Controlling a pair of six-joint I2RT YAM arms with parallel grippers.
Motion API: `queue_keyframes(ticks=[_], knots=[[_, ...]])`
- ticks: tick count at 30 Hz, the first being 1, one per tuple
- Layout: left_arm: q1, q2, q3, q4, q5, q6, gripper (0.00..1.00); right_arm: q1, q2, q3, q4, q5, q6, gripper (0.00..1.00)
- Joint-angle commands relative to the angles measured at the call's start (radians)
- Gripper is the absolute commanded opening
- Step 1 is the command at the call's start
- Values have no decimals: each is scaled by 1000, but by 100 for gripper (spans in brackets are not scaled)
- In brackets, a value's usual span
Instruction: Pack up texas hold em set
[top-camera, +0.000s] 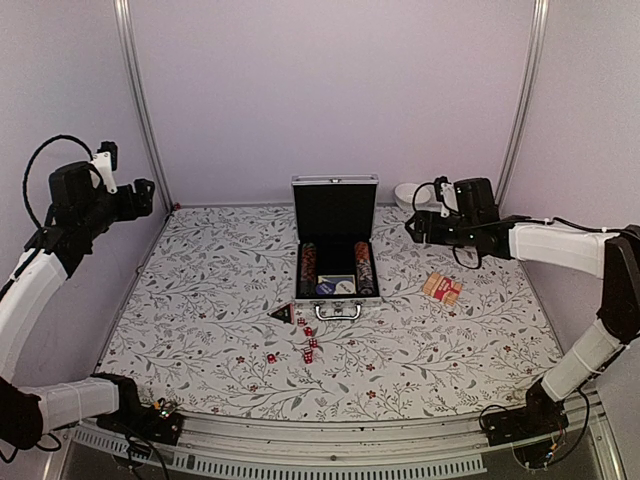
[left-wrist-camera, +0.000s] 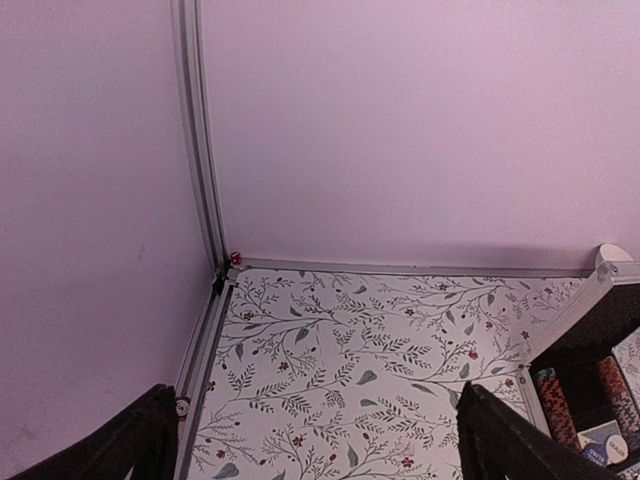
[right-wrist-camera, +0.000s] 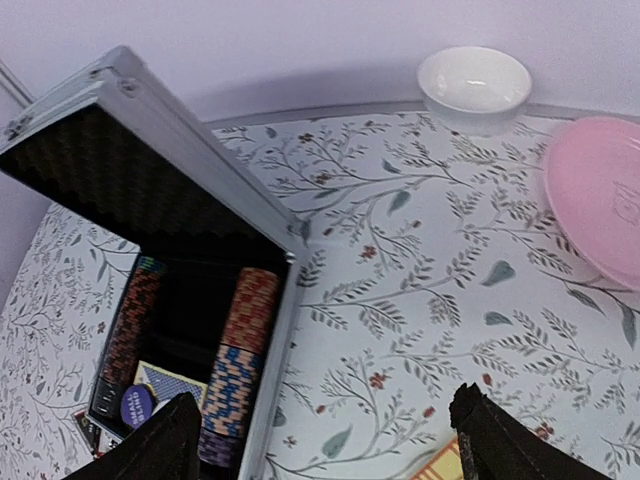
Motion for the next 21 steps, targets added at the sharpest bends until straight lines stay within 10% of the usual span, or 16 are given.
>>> queue_keyframes(ticks=[1,21], knots=[[2,18,-5,10,27,10,97,-114,-68,-84,-183,-18,56,88],[2,31,-2,11,37,14,97,-258,270,71,-220,-172,-22,87]])
